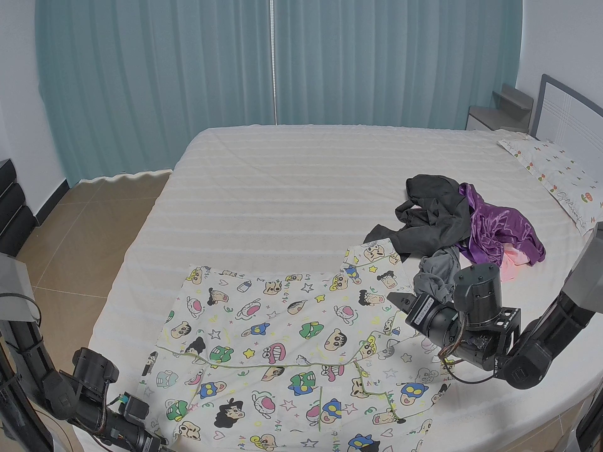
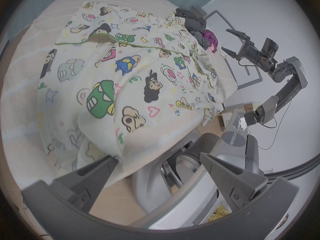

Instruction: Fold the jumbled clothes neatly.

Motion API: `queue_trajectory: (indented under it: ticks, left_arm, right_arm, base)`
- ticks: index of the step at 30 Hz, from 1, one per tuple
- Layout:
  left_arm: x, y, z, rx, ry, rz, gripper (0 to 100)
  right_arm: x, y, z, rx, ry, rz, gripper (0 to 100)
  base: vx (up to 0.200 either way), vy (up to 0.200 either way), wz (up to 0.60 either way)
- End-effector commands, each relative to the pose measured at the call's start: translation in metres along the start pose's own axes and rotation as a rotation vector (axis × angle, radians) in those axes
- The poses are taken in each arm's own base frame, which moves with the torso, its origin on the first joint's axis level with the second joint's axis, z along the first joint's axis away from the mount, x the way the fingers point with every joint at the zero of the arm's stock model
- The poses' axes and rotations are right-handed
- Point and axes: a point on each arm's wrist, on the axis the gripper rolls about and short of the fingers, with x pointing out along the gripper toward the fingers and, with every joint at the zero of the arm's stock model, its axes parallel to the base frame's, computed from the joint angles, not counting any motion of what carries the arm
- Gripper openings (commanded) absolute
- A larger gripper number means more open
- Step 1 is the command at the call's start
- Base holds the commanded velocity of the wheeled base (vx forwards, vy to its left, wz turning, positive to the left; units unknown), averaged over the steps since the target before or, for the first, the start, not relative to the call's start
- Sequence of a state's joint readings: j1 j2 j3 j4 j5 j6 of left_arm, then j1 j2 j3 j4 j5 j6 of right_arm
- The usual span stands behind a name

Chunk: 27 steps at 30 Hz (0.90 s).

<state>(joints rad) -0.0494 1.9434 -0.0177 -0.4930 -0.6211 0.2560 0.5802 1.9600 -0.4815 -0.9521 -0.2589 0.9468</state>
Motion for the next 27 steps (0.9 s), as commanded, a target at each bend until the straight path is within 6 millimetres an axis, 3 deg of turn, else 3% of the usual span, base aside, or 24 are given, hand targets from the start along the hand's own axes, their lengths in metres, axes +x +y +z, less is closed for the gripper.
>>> queue_trajectory:
  ticks: [1, 7, 19, 27]
  left_arm:
    - [-0.002, -0.006, -0.005, 0.012, 0.017, -0.004, 100]
    - [-0.006, -0.007, -0.007, 0.005, 0.009, -0.001, 100]
    - [-0.044, -0.006, -0.016, -0.114, -0.247, 0.028, 100]
    - [-0.054, 0.003, 0.0, -0.409, -0.337, 0.014, 100]
  right_arm:
    - [0.0, 0.0, -0.001, -0.002, 0.002, -0.002, 100]
    - [0.001, 0.0, -0.001, -0.002, 0.002, -0.002, 100]
    - [0.0, 0.001, -0.002, -0.007, 0.006, 0.0, 100]
    - [0.003, 0.0, -0.005, -0.01, 0.013, -0.005, 100]
  base:
    - [0.0, 0.0, 0.0]
    - [0.0, 0.0, 0.0]
    - [0.0, 0.0, 0.0]
    - [0.0, 0.0, 0.0]
